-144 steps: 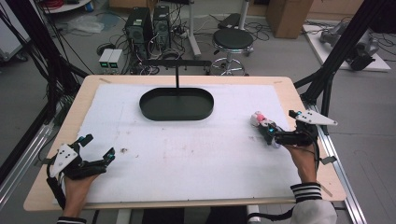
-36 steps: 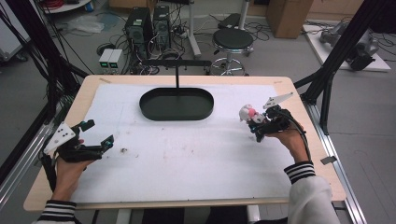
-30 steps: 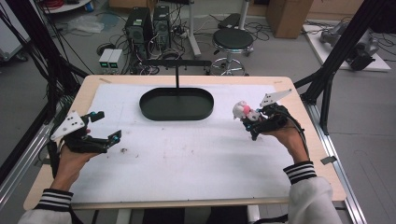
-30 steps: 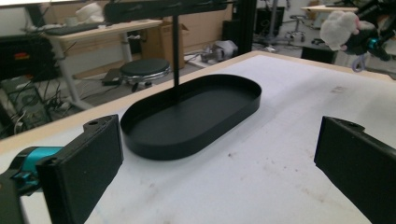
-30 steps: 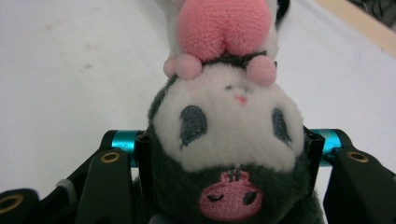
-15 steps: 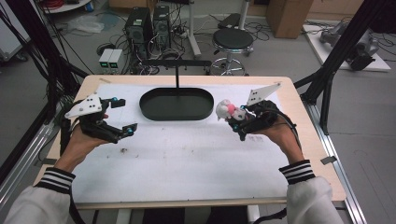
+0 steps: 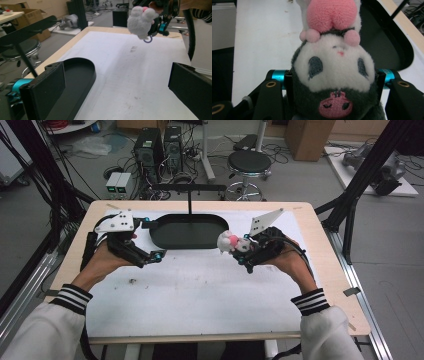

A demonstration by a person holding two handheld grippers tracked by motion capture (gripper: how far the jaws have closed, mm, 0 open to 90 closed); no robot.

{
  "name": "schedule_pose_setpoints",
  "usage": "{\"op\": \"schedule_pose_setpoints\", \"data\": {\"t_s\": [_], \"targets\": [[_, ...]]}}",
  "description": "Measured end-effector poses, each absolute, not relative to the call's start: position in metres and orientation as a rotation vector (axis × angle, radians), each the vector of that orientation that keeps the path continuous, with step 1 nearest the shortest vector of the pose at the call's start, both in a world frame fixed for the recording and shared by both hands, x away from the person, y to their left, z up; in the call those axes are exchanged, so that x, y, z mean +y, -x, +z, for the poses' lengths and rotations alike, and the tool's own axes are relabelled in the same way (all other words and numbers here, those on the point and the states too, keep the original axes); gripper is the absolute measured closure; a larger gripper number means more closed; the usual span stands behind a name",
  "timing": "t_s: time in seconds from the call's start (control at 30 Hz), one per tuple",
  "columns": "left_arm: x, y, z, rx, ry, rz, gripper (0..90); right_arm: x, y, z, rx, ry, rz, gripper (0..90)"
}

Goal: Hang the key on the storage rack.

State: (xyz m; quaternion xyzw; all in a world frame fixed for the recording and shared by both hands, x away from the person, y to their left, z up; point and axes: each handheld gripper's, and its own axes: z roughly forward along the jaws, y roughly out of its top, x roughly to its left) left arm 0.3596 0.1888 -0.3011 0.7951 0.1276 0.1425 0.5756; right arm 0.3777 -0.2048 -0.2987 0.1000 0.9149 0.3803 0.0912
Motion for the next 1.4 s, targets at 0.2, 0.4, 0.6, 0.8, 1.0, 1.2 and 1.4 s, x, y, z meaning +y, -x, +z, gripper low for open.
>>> {"op": "schedule_pose_setpoints", "data": {"t_s": [0.2,0.4,0.6,0.8,1.0,1.2,1.4], "targets": [[0.166,-0.366,-0.297,0.239,-1.903,0.291,1.7,-0.192,-0.378,-0.301,2.75,-0.248,1.121,42.6],[0.145,-0.371,-0.298,0.185,-1.958,0.257,1.7,-0.177,-0.379,-0.304,2.786,-0.193,1.104,42.6],[0.133,-0.373,-0.3,0.161,-1.992,0.231,1.7,-0.166,-0.378,-0.309,2.82,-0.153,1.085,42.6],[0.116,-0.374,-0.308,0.138,-2.056,0.193,1.7,-0.153,-0.378,-0.314,2.845,-0.12,1.069,42.6],[0.106,-0.374,-0.312,0.116,-2.095,0.176,1.7,-0.141,-0.376,-0.318,2.867,-0.082,1.049,42.6],[0.101,-0.373,-0.315,0.095,-2.124,0.166,3.2,-0.136,-0.376,-0.319,2.88,-0.07,1.043,42.6],[0.095,-0.371,-0.318,0.069,-2.157,0.138,11.6,-0.132,-0.376,-0.321,2.887,-0.057,1.033,42.6]]}}
